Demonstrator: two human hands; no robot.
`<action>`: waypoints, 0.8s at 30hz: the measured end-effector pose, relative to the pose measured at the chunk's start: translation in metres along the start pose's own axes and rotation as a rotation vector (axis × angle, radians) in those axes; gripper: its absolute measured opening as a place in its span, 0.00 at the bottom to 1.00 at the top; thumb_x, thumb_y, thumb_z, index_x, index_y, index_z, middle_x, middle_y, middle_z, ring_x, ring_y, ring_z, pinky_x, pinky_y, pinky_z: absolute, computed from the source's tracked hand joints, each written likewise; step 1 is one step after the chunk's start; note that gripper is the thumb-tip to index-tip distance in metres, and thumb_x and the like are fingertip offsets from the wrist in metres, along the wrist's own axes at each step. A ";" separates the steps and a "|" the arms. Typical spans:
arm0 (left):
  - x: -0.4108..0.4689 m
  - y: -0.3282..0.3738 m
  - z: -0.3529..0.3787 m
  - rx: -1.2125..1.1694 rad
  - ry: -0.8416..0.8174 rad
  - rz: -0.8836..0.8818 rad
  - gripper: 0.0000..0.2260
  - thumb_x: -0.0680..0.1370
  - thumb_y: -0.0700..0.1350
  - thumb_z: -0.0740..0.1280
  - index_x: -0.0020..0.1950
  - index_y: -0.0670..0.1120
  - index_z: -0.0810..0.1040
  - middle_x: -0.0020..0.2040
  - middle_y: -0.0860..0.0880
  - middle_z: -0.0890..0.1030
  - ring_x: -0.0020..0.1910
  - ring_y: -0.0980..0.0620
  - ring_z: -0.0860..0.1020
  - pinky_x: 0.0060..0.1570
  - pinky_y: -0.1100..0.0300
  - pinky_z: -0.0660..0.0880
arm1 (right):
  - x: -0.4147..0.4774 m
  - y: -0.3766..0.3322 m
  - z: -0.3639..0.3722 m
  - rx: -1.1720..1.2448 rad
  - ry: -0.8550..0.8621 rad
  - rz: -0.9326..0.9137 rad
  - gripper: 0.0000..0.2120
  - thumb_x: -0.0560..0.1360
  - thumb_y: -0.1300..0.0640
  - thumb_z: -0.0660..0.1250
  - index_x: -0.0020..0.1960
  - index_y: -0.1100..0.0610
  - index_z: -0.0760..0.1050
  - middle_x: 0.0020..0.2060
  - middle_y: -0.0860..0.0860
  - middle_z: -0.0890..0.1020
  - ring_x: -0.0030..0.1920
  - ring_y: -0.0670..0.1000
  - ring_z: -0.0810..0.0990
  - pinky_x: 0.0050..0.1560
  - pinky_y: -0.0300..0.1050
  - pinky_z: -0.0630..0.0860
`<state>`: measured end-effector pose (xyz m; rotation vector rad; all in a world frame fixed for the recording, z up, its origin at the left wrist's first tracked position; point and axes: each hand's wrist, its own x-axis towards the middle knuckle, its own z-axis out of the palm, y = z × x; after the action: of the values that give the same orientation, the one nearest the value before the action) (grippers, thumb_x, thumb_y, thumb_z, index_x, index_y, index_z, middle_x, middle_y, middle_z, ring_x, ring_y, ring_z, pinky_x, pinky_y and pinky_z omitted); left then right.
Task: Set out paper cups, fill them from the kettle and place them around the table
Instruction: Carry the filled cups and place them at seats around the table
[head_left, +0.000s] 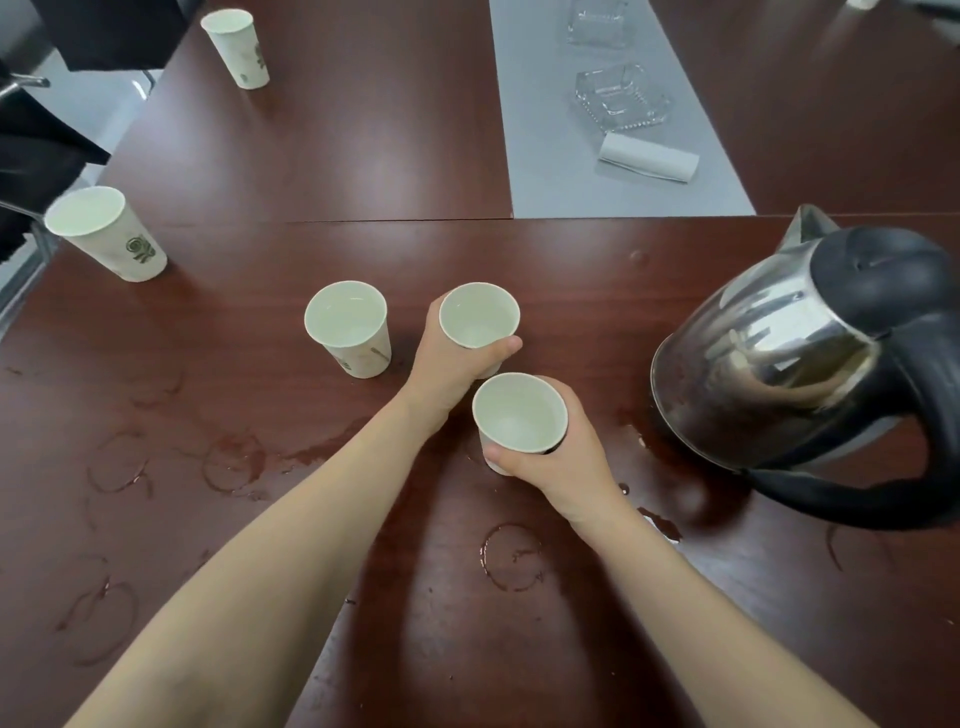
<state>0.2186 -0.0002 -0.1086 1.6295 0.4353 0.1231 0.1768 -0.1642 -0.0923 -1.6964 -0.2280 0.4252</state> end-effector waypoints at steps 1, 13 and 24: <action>0.000 -0.001 0.001 -0.009 0.005 0.008 0.38 0.60 0.49 0.79 0.65 0.39 0.68 0.56 0.37 0.77 0.51 0.47 0.78 0.46 0.60 0.77 | 0.000 0.000 -0.002 0.006 0.006 0.002 0.35 0.52 0.50 0.78 0.56 0.46 0.69 0.54 0.44 0.78 0.53 0.39 0.77 0.53 0.33 0.73; -0.009 0.000 0.010 -0.037 0.156 0.125 0.33 0.64 0.43 0.78 0.63 0.47 0.66 0.58 0.53 0.74 0.55 0.61 0.74 0.54 0.71 0.71 | -0.005 0.003 -0.010 0.015 0.062 0.000 0.34 0.54 0.51 0.78 0.57 0.47 0.69 0.54 0.44 0.78 0.53 0.38 0.77 0.53 0.33 0.72; -0.023 0.020 0.009 -0.122 0.140 0.203 0.33 0.60 0.53 0.75 0.61 0.49 0.68 0.58 0.51 0.75 0.57 0.59 0.75 0.58 0.62 0.73 | -0.006 -0.012 -0.021 0.158 0.045 -0.035 0.32 0.59 0.67 0.75 0.60 0.58 0.67 0.50 0.48 0.76 0.42 0.32 0.78 0.36 0.27 0.74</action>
<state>0.2043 -0.0174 -0.0863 1.5465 0.3609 0.4108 0.1813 -0.1835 -0.0767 -1.5431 -0.1862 0.3690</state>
